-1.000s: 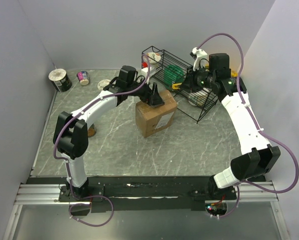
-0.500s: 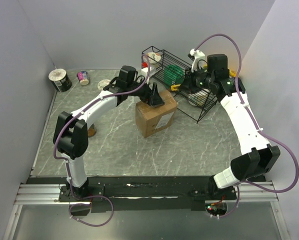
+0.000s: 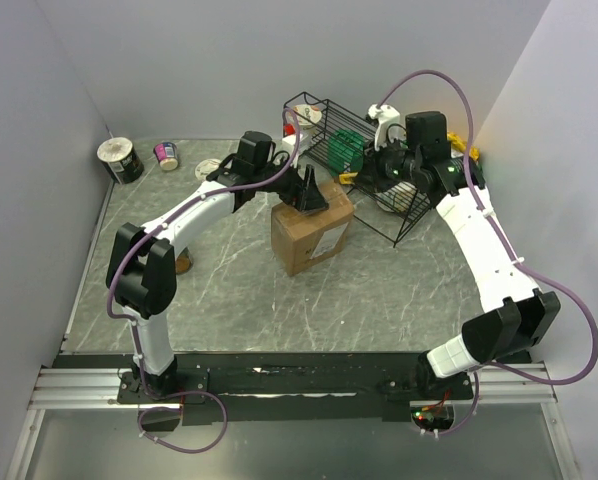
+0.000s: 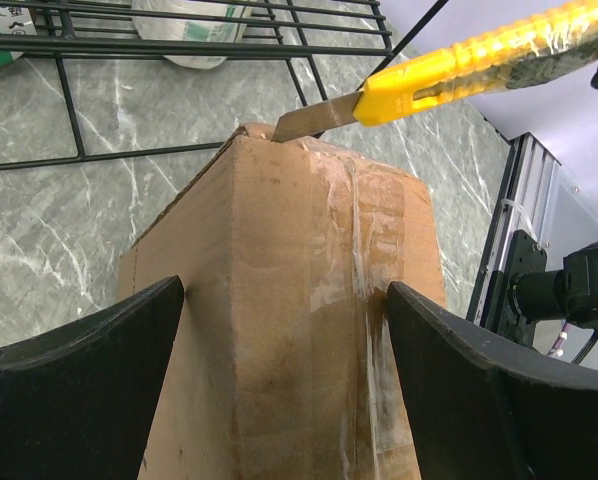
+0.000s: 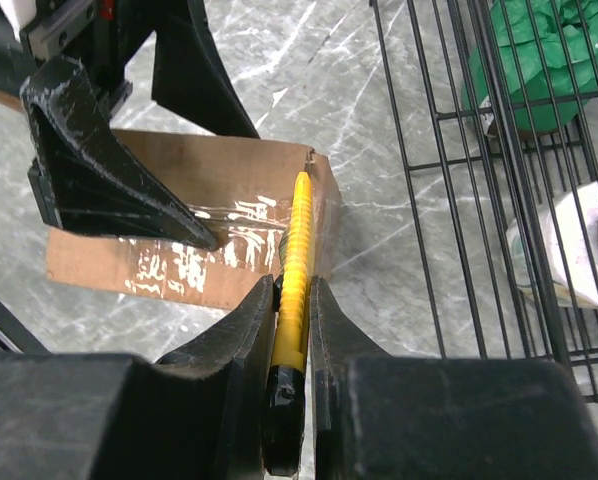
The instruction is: Unpack the express box
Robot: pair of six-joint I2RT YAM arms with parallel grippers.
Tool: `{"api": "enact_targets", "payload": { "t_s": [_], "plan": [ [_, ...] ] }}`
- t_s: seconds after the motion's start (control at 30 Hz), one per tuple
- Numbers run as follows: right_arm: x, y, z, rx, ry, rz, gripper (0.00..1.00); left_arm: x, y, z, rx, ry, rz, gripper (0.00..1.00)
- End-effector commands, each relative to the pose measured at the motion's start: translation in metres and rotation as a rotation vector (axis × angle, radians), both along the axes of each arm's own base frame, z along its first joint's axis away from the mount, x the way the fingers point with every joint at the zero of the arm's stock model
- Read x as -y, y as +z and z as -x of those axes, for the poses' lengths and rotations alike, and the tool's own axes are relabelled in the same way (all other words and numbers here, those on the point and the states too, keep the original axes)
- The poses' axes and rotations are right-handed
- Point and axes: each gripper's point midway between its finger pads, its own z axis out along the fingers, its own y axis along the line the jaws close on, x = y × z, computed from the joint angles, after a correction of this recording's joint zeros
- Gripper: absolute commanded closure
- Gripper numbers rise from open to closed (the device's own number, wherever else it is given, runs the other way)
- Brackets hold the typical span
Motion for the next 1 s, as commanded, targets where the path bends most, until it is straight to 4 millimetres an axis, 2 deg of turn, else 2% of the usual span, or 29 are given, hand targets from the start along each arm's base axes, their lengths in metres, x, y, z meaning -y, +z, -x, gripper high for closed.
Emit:
{"api": "enact_targets", "payload": {
  "t_s": [0.0, 0.07, 0.27, 0.97],
  "plan": [
    [0.006, 0.009, 0.017, 0.032, 0.031, 0.051, 1.00, -0.010, -0.042, -0.008, -0.042, 0.062, -0.104, 0.13],
    [0.008, 0.008, 0.022, 0.015, 0.035, 0.070, 1.00, -0.013, -0.044, -0.011, -0.044, 0.075, -0.107, 0.13],
    [0.014, 0.002, 0.030, -0.019, 0.043, 0.105, 1.00, -0.014, -0.049, -0.012, -0.060, 0.070, -0.104, 0.23],
    [0.029, -0.007, 0.049, -0.098, 0.042, 0.153, 1.00, -0.018, -0.053, -0.016, -0.057, 0.101, -0.118, 0.27]
  ]
}}
